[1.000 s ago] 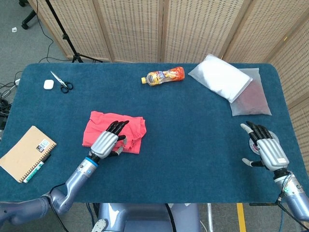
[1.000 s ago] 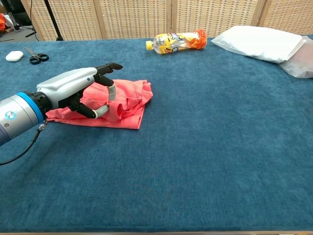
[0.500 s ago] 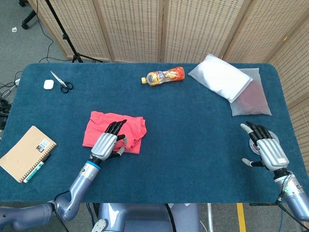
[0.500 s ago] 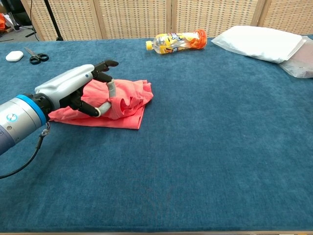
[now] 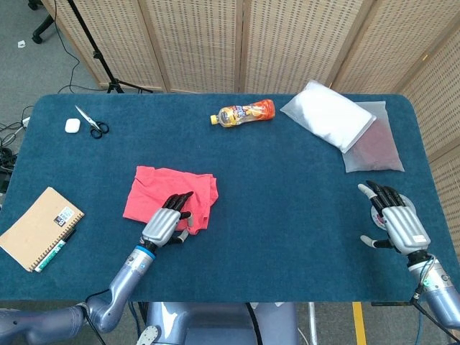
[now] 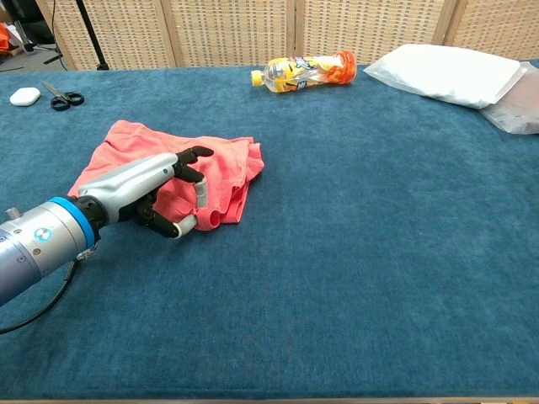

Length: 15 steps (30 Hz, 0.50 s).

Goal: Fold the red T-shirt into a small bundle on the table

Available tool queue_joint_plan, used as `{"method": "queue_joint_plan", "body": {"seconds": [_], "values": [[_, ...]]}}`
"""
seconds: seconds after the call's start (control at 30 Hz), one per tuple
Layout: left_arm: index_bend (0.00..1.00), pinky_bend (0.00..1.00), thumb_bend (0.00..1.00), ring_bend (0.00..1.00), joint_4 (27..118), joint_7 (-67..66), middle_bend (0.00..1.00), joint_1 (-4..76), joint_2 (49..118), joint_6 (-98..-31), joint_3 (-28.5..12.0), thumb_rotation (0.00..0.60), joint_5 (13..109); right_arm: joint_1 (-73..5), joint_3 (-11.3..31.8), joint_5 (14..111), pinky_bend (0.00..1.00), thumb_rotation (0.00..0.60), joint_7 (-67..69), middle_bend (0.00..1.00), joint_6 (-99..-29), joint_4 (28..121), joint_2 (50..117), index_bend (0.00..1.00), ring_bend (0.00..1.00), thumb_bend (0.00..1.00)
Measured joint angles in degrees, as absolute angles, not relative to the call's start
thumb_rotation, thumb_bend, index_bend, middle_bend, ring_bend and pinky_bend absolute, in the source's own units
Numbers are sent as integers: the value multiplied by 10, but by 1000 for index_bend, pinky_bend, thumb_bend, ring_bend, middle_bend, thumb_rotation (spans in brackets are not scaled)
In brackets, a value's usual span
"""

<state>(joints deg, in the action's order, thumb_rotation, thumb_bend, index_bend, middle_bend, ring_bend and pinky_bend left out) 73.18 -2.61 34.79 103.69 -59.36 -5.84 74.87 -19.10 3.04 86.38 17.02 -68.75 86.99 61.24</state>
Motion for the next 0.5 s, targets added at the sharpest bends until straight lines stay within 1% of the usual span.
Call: {"method": "queue_joint_plan", "body": {"seconds": [0.07,0.1,0.13,0.17,0.2,0.23,0.27,0.3,0.37,0.43,0.5], "values": [[643,0,472,0,729,-21,0,348,1038,-592,-58,600,750,-191,30,864,0,600,170,0,-688,870,612,0,0,184],[546,0,414,0,727,-18,0,349,1038,-592,-58,600,753,-191,30,864,0,600,170,0,-688,870,612,0,0,183],[424,0,356,0,725,-15,0,349,1038,-592,-58,600,756,-191,30,864,0,600,170,0,-689,870,612,0,0,183],[335,0,318,0,724,-11,0,349,1038,-593,-58,600,760,-190,31,864,0,600,171,0,-689,870,612,0,0,183],[197,0,258,0,722,-6,0,349,1038,-595,-57,600,765,-190,31,863,0,600,171,0,-689,870,612,0,0,183],[87,0,200,0,721,-3,0,349,1038,-597,-56,600,770,-190,31,863,0,600,171,0,-688,870,611,0,0,184],[37,0,161,0,719,1,0,349,1037,-600,-55,600,775,-190,31,863,0,600,171,0,-688,870,611,0,0,184],[2,0,102,0,718,6,0,349,1037,-604,-54,600,783,-190,31,863,0,600,171,0,-688,870,611,0,0,184],[0,0,23,0,716,14,0,348,1034,-608,-51,600,792,-191,30,864,0,600,170,0,-688,871,611,0,0,184],[0,0,0,0,718,19,0,348,1027,-609,-49,600,797,-191,30,864,0,600,170,0,-688,871,611,0,0,184],[0,0,0,0,725,22,0,348,1020,-612,-50,600,800,-190,30,863,0,600,170,0,-688,872,611,0,0,184]]}}
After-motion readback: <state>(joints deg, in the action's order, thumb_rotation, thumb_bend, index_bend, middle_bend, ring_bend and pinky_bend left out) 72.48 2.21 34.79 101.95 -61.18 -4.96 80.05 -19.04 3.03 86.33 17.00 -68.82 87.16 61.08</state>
